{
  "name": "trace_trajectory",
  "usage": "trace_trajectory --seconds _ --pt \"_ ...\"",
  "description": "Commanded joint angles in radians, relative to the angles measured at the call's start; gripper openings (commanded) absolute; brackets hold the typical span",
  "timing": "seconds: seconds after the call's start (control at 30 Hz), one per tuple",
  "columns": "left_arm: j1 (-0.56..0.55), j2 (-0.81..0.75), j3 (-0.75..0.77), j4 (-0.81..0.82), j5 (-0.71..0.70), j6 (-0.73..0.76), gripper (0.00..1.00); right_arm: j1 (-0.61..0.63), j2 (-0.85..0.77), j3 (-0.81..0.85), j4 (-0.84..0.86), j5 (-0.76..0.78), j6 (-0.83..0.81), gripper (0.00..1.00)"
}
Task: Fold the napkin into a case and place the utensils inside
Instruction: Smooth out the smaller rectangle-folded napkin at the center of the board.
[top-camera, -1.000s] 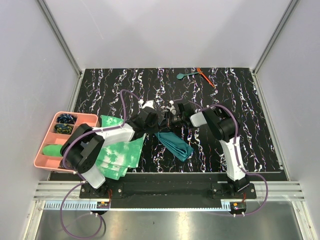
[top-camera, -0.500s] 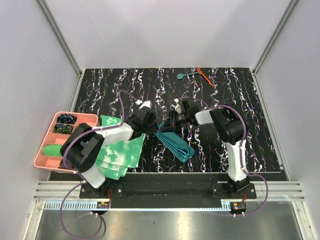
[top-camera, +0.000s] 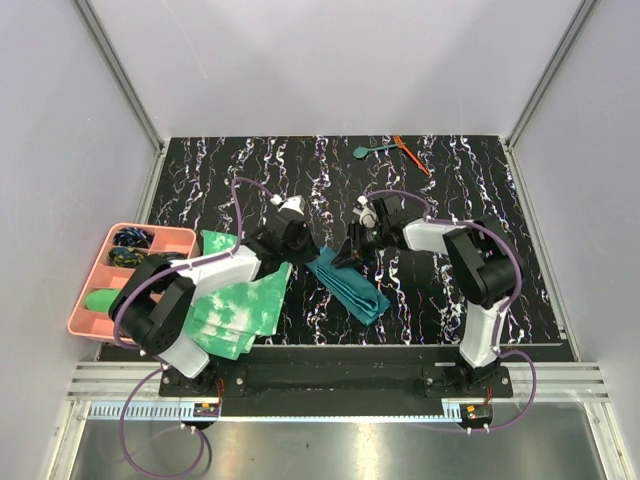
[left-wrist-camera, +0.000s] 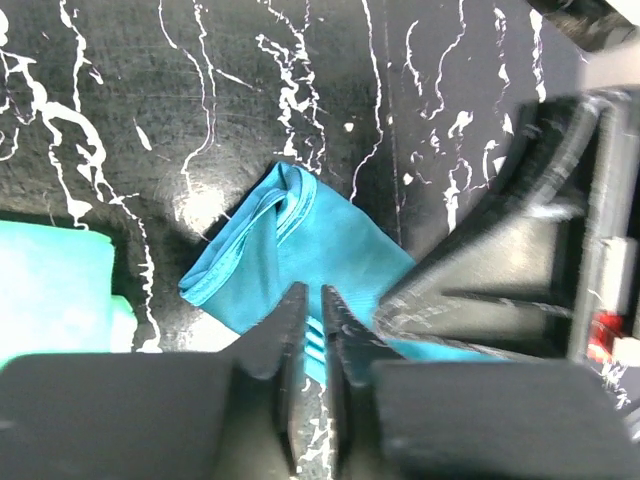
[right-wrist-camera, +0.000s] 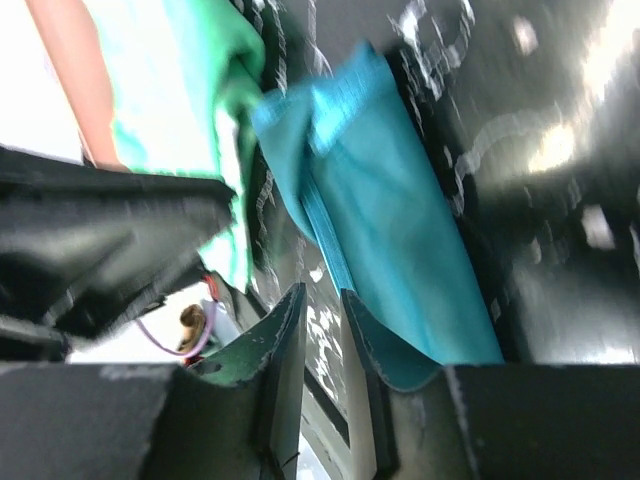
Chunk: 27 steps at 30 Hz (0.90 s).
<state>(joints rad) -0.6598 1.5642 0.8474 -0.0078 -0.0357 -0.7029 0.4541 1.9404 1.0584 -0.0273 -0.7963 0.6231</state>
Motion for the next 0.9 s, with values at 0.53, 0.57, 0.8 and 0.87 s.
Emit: trace_trajectory --seconds 0.53,0.57,0.8,0.87 --pt "0.012 0.200 0.076 0.049 0.057 0.000 0.02 0.029 -0.399 -0.405 -0.134 0.200 -0.066 0.26" --pt "0.011 0.197 0.078 0.046 0.057 0.003 0.02 0.031 -0.393 -0.406 -0.132 0.200 -0.068 0.26" --pt "0.008 0.015 0.117 -0.046 0.045 0.043 0.30 0.073 -0.478 -0.322 -0.269 0.295 -0.137 0.34" --pt "0.009 -0.038 0.134 -0.092 0.048 0.040 0.43 0.096 -0.488 -0.252 -0.356 0.348 -0.166 0.41"
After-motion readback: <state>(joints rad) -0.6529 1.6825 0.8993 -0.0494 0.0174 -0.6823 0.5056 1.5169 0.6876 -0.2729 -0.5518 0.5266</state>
